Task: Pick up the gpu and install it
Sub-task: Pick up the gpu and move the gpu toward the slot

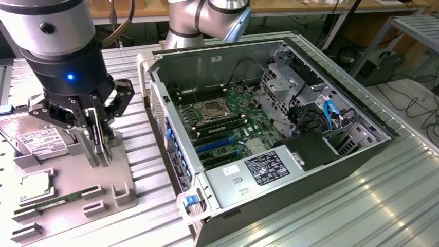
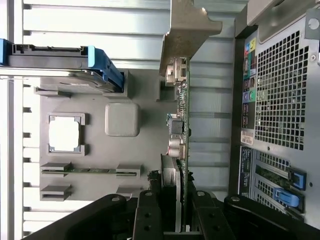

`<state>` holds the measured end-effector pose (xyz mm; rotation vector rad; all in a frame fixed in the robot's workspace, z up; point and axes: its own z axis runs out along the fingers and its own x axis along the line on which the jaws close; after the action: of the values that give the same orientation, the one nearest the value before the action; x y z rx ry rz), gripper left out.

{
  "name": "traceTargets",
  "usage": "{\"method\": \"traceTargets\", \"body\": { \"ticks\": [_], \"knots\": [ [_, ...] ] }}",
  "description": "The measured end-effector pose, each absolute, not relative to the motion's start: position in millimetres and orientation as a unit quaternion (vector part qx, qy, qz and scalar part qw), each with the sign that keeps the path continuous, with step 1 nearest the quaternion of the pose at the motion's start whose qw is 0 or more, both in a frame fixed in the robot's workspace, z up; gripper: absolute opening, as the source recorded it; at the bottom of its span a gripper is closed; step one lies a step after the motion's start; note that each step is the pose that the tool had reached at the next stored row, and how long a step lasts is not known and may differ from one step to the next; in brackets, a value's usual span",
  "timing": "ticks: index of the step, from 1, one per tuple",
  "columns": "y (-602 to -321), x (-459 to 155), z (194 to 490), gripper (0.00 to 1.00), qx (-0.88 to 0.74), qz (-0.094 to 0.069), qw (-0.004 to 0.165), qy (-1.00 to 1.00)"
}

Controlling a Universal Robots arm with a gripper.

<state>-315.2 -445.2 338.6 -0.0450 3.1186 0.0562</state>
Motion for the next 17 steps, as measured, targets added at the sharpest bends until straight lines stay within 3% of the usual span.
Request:
{"method": "traceTargets", "body": {
  "ticks": [5,17],
  "knots": [
    [-445.3,-315.2,345.2,0.28,-0.015,0.003,0.011,1.0],
    [-444.6,-315.2,391.3,0.28,-0.015,-0.001,0.011,1.0]
  ]
}}
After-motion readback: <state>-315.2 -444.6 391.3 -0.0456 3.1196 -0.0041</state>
